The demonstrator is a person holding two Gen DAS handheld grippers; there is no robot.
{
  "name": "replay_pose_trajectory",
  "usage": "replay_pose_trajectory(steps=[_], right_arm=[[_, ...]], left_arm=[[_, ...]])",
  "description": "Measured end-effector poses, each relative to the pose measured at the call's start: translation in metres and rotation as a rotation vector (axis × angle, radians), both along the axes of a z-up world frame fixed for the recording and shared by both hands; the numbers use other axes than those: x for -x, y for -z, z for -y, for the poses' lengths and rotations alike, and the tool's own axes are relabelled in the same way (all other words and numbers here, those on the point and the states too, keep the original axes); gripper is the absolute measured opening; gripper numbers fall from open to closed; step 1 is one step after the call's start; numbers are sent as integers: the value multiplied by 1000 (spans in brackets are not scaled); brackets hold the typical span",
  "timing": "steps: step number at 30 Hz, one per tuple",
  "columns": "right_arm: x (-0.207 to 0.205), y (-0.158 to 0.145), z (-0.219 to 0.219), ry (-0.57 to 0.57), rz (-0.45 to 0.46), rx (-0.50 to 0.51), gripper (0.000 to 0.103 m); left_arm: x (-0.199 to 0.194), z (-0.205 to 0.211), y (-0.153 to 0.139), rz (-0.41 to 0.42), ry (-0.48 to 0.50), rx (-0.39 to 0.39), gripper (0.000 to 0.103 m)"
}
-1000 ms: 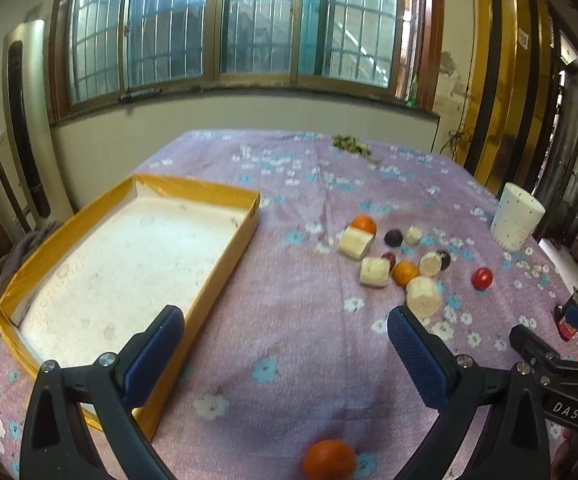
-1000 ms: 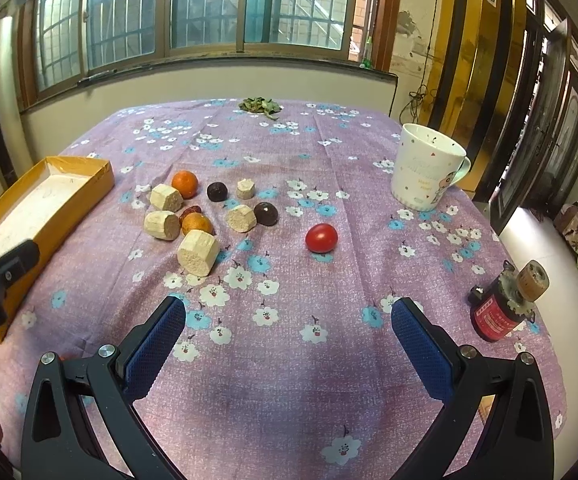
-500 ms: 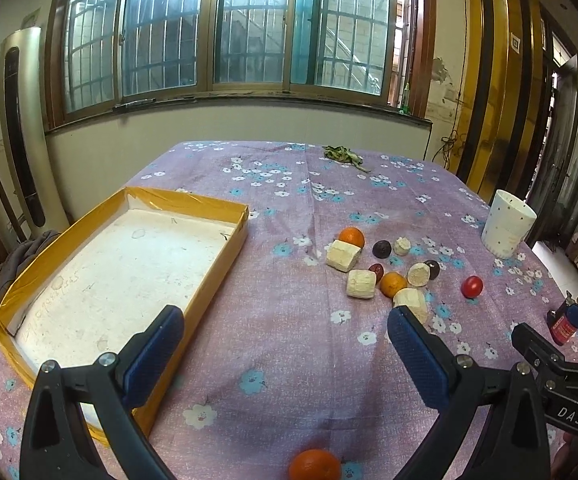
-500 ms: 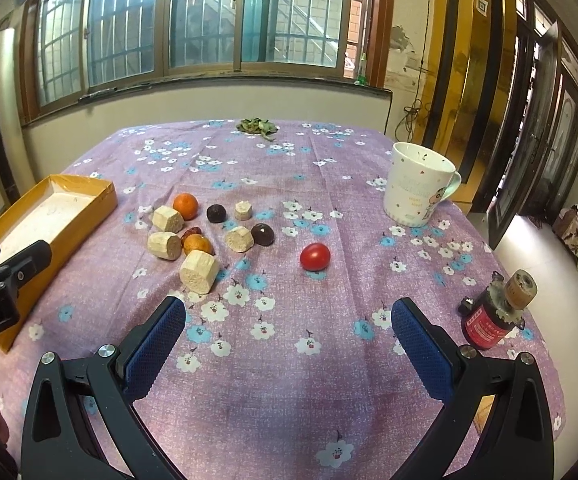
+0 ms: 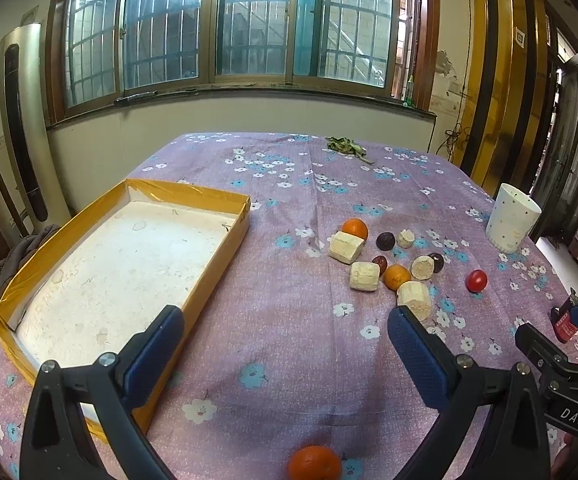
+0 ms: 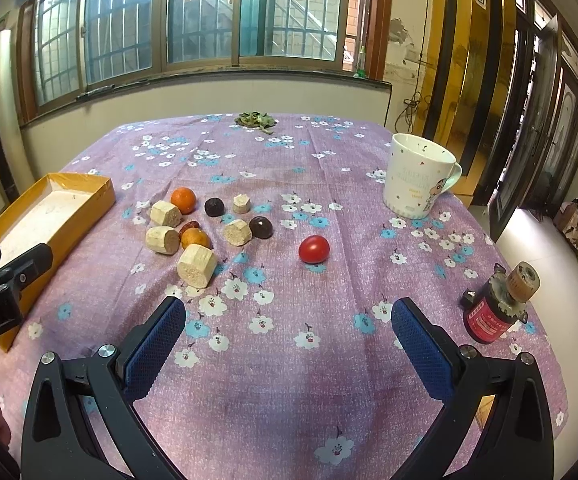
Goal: Organize fruits
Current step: 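Move both tools toward the fruit pile and the tray, then grasp the orange with the left tool while the right tool grasps the red tomato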
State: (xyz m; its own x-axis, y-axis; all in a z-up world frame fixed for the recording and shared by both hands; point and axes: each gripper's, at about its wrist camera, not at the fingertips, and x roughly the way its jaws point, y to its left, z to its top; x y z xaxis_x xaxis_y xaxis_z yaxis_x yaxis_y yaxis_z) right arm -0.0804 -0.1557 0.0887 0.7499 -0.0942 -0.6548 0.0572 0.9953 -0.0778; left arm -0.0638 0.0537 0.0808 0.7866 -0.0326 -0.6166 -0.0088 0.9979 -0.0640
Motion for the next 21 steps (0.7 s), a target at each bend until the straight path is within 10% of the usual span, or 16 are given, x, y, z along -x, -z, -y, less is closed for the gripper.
replay_pose_trajectory(steps=[11,21], right_arm=[[-7,8,1,-20,-37,-8,103],[-14,18,7,-38,-68,-39,103]], left_arm=[[4,-8,5,-70,-1,-61,103],[45,4,19,-230,243,-123,103]])
